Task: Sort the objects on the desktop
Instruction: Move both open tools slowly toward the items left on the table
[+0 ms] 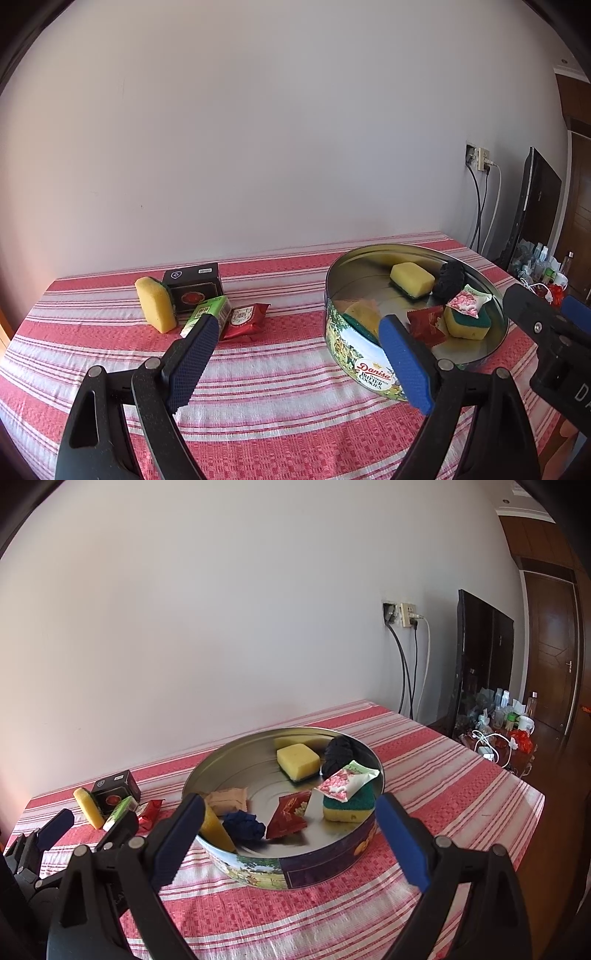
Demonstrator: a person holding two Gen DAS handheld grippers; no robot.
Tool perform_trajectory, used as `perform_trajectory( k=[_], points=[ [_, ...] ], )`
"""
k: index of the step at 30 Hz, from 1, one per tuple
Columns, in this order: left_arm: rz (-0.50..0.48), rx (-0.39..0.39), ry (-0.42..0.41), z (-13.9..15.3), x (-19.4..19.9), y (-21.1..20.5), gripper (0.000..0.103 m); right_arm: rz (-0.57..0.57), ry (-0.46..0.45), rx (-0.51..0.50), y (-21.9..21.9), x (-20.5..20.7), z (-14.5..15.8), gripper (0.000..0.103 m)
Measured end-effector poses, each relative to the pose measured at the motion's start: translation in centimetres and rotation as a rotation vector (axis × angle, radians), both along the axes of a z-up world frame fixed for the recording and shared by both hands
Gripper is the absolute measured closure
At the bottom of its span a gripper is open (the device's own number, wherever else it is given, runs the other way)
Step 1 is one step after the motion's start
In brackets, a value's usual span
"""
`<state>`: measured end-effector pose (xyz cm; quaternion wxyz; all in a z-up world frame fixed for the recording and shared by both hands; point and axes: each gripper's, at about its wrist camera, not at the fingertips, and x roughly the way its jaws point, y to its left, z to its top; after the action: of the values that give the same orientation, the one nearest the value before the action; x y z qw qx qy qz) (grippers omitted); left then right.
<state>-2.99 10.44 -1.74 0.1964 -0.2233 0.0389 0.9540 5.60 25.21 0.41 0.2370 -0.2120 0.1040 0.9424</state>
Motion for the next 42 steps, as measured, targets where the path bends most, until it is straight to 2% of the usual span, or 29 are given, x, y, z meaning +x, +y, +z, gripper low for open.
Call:
perform_trajectory(
  k=[25, 42],
  points=[
    [0.02, -0.019, -0.015, -0.7, -0.9, -0.2, 0.013, 0.012, -0.028, -0.015, -0.2, -1.7, -1.1, 0.008],
    [0.001, -0.028, -0.019, -0.7, -0.9, -0.3, 0.013, -0.004, -0.023, -0.022, 0.1, -1.1, -0.9, 0.008]
  ],
)
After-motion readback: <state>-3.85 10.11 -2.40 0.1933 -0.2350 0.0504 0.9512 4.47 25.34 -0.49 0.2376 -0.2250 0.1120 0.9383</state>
